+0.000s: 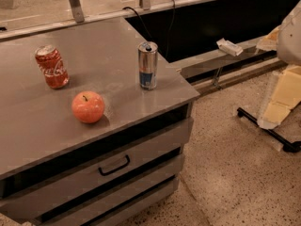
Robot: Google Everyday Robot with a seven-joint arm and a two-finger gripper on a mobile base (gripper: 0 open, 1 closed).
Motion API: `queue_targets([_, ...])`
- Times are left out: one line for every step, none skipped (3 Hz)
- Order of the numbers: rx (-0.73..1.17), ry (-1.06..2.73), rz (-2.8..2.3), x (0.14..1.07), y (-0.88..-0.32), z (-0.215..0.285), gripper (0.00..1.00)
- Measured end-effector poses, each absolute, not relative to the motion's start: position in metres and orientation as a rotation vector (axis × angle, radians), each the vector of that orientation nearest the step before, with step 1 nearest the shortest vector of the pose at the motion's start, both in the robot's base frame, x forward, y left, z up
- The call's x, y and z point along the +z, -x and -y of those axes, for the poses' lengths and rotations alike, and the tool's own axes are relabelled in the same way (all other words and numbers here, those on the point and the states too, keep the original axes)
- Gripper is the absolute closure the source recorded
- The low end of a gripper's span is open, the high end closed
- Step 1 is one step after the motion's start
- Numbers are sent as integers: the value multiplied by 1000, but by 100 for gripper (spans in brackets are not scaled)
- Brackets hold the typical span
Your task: Move redbull can near coke can
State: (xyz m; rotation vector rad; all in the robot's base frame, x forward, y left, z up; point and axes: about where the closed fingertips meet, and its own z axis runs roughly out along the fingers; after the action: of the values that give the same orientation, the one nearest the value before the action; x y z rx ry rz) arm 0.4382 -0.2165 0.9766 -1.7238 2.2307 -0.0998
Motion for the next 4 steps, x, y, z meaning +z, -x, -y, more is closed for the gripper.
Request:
queue_targets([-98,1721,-2225,978,-439,216,0])
queue_targets([-54,1727,-2184,983,-460,203,0])
queue_targets([9,1752,-2120,985,-502,171,0])
queue_targets([101,1760,-2070,983,-539,135,0])
